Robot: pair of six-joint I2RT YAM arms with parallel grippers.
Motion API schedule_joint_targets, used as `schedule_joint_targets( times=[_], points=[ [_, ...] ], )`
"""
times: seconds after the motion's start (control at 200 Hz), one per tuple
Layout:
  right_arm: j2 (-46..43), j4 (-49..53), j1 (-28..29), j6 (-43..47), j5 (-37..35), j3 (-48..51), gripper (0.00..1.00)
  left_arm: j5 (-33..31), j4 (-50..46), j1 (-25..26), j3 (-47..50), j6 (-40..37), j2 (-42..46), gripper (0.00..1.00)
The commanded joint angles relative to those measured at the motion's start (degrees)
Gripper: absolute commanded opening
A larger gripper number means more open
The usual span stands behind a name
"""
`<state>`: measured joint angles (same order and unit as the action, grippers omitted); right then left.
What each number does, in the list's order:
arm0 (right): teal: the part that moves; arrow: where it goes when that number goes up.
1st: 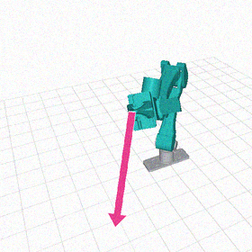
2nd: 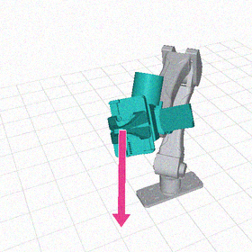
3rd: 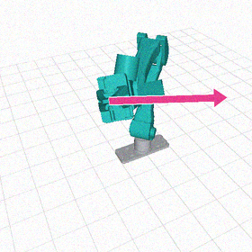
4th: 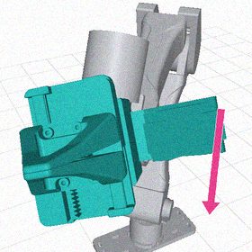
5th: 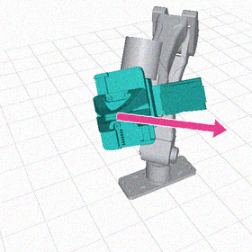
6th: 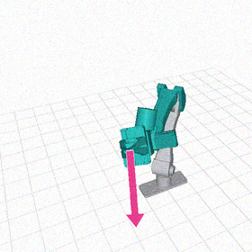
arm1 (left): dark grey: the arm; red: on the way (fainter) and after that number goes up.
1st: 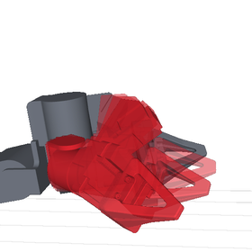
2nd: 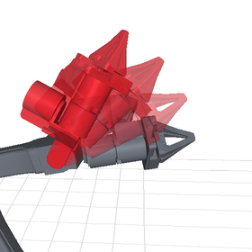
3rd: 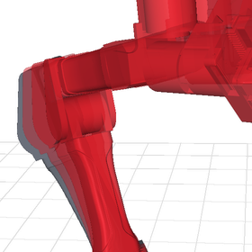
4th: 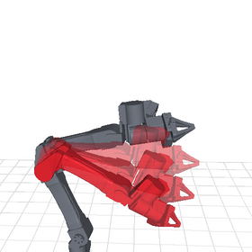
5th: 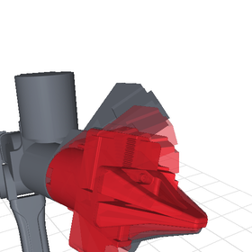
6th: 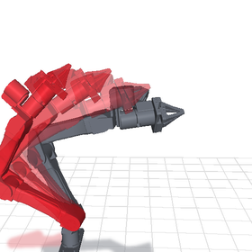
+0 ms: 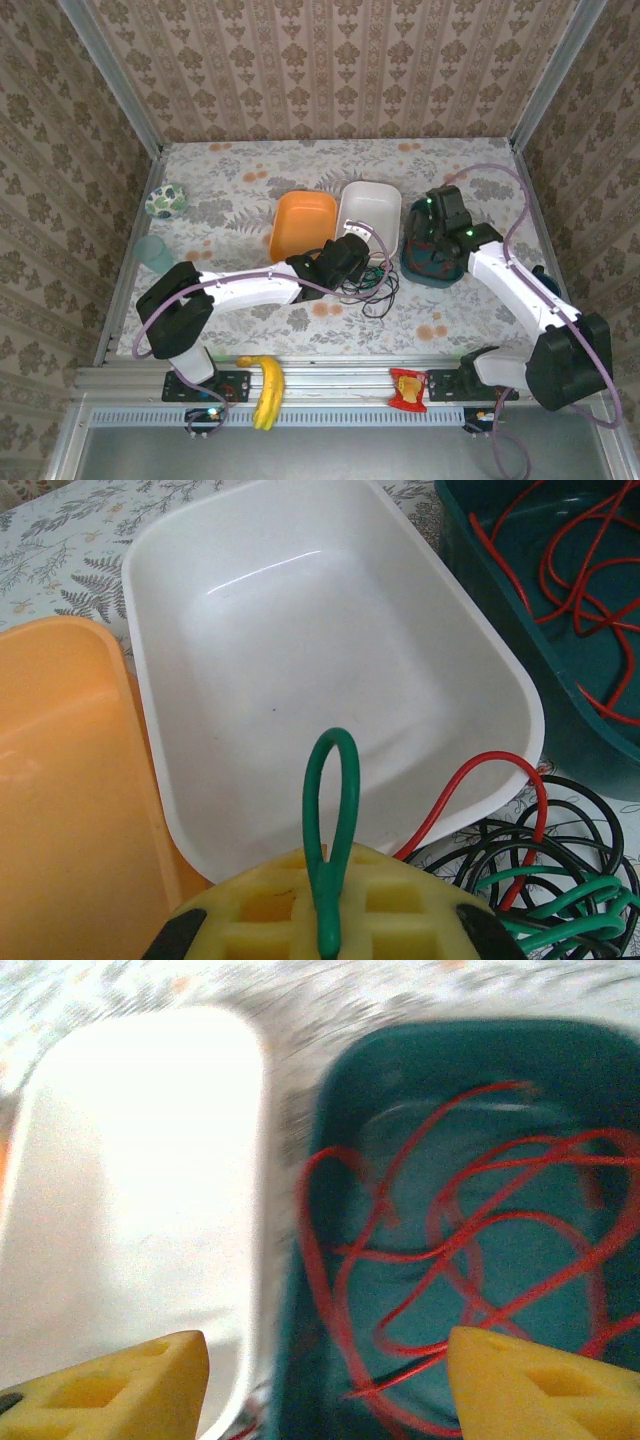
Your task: Untangle the cables
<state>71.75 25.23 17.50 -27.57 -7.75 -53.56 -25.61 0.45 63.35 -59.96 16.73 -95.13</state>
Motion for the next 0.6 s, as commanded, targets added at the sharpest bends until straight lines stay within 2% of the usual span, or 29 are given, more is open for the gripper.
schedule_joint_targets(
  times=[0.0,0.19,0.355,0.595],
  points=[
    [1.01,-0.2,3.6,3.79,9.68,0.91,0.63,-2.53,-1.46,0.2,-0.88,-0.47,0.07,0.0],
    [4.55,-0.08,7.58,3.5,11.86,2.07,0.58,-7.72,-6.02,0.19,-1.57,0.39,-0.16,0.0],
    [7.53,-1.06,7.77,2.16,13.34,3.2,0.44,-7.71,-6.08,0.28,-1.19,0.41,0.21,0.0],
    [11.88,-2.98,7.95,1.01,13.68,4.83,0.37,-6.84,-5.64,0.48,-2.65,-0.33,-1.14,0.0]
  ],
)
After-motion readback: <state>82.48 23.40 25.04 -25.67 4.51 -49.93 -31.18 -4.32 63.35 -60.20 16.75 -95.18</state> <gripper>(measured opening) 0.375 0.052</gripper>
